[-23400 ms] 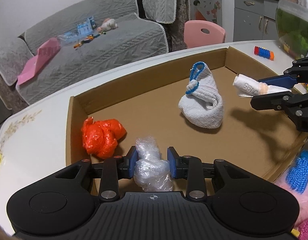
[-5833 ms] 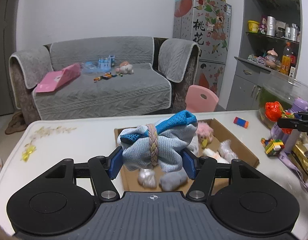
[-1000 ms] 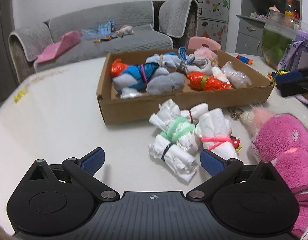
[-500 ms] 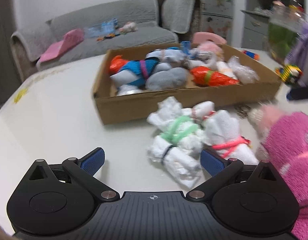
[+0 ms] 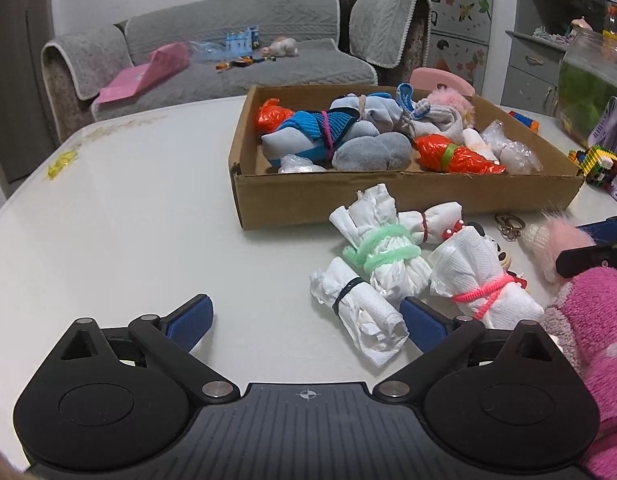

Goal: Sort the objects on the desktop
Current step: 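Grasp the white dark-banded sock bundle with the left gripper while the right grasps the pink pom-pom, then carry the white bundle and pink pom-pom into the box and open both grippers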

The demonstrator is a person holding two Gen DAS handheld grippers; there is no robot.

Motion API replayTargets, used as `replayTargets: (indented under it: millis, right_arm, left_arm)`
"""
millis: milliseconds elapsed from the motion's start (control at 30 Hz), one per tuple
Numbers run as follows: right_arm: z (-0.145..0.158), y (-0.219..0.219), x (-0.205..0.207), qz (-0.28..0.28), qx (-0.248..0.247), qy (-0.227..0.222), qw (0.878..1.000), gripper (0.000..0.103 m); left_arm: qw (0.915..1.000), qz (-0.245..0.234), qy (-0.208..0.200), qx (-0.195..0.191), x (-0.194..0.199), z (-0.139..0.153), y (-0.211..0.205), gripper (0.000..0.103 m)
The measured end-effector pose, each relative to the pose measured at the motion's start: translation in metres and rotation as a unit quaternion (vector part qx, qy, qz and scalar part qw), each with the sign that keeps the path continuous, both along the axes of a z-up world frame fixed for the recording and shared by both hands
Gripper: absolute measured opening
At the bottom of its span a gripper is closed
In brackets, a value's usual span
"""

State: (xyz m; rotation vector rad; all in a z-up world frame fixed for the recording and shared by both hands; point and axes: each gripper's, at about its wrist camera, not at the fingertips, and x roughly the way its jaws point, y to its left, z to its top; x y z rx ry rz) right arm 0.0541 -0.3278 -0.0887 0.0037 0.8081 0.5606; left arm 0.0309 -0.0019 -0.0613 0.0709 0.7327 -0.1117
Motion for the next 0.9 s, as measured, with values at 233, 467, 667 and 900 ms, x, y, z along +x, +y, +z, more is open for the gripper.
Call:
replayTargets:
  millis: [233,467,667,900]
  right_arm:
    - [0.004,0.007,-0.003,0.016,0.003,-0.001,1.0,0.034]
    - [0.008,-0.011,-0.007,-0.006,0.029,-0.004,1.0,0.032]
    - [0.015,-0.035,-0.004,-0.018,0.082,0.001,0.996,0.033]
    - [0.026,-0.064,0.004,-0.032,0.179,0.008,0.983,0.033]
  left_arm:
    - [0.9998,-0.014,-0.005,-0.011,-0.003,0.005,-0.002,0.061]
    - [0.9991,-0.013,0.003,-0.039,-0.007,0.009,0.005,0.031]
    - [0.9995,-0.01,-0.002,-0.032,-0.014,0.012,0.008,0.03]
    - [0.9988,0.006,-0.032,-0.036,-0.022,0.025,0.02,0.03]
